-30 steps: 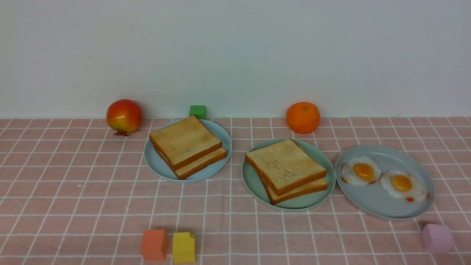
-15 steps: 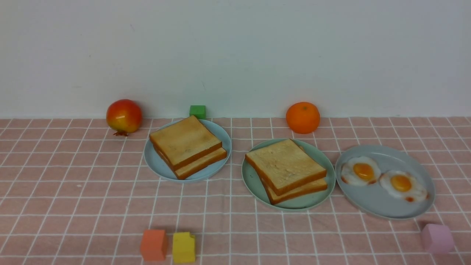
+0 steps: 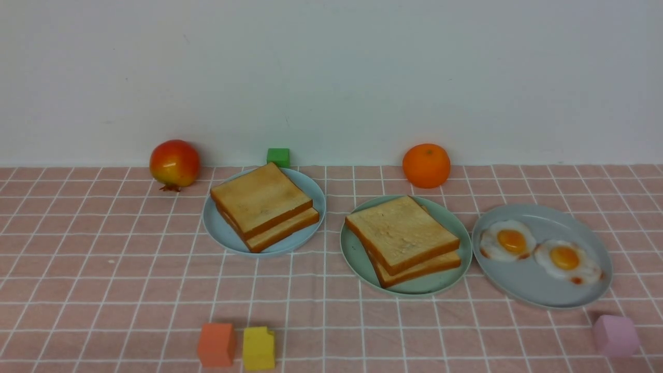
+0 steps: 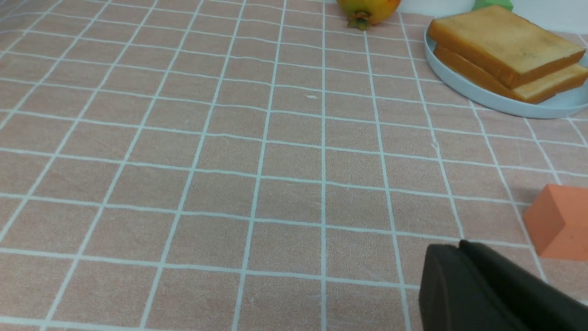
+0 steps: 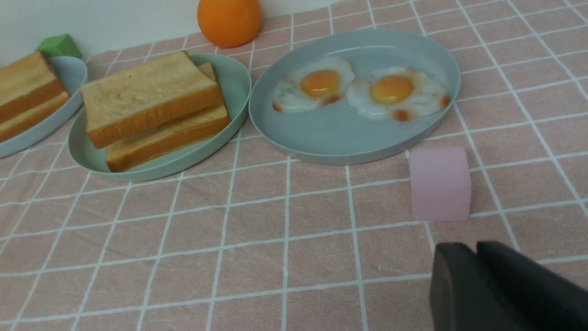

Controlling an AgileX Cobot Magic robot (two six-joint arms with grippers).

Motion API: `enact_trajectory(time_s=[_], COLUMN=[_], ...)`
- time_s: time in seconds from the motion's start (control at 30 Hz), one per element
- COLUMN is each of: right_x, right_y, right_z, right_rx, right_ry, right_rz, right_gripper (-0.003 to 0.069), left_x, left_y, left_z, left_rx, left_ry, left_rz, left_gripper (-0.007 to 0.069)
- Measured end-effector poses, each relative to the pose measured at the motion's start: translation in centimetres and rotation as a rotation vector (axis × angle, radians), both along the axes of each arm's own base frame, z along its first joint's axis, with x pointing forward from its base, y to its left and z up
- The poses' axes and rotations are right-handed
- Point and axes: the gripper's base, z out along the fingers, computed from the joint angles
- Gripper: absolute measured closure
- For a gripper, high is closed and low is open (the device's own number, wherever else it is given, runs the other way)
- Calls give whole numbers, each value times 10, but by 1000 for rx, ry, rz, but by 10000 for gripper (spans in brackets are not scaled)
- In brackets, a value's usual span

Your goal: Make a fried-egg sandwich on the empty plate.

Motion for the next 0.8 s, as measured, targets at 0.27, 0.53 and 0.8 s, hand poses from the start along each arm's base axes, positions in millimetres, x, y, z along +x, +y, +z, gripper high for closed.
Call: enact_trajectory(time_s=[0.27, 0.53, 0.8], right_x=[0, 0, 0], right_y=[0, 0, 0], right_z=[0, 0, 0], right_rx=[0, 0, -2], right_ry=[0, 0, 0], right_rz=[0, 0, 1], right_gripper=[553, 544, 534], left_x=[0, 0, 0], left_y=[0, 0, 0], left_z=[0, 0, 0], left_rx=[1, 1, 1], left_ry=[0, 0, 0], left_rz=[0, 0, 0], left_gripper=[558, 548, 548])
